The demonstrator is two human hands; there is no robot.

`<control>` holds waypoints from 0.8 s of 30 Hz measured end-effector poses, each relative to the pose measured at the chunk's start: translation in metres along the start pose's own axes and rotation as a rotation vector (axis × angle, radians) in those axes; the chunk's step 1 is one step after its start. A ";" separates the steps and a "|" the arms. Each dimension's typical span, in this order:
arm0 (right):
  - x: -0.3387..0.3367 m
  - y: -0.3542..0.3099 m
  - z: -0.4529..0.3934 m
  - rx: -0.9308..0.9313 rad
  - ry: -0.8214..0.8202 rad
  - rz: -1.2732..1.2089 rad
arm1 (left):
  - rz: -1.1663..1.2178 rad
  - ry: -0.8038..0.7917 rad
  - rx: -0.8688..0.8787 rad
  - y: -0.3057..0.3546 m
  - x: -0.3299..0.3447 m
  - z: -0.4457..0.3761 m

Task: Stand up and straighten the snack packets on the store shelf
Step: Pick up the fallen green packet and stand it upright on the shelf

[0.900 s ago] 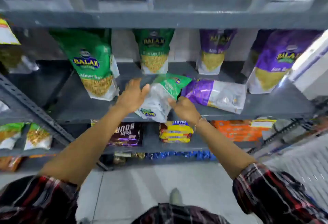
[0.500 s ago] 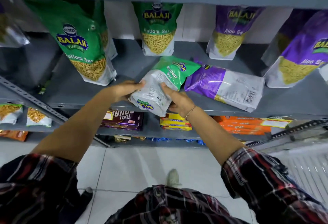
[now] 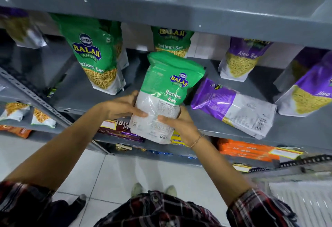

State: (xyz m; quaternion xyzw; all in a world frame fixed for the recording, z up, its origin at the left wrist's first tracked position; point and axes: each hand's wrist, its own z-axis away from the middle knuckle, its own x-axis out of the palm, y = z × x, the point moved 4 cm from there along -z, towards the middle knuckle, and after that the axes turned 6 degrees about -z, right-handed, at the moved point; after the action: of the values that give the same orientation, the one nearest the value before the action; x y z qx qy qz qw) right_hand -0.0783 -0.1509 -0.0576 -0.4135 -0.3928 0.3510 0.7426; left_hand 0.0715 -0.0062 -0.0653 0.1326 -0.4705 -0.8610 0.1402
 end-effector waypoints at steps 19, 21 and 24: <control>-0.027 -0.069 -0.096 -0.379 0.246 0.701 | -0.142 0.645 0.343 0.054 -0.021 -0.071; -0.028 -0.070 -0.096 -0.368 0.221 0.754 | -0.164 0.635 0.354 0.053 -0.020 -0.070; -0.033 -0.071 -0.096 -0.313 0.185 0.832 | -0.205 0.594 0.364 0.052 -0.016 -0.064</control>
State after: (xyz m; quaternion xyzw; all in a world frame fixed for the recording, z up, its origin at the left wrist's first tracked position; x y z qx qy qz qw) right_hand 0.0045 -0.2408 -0.0378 -0.6731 -0.1737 0.5175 0.4989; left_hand 0.1150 -0.0770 -0.0530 0.4461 -0.5393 -0.6966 0.1576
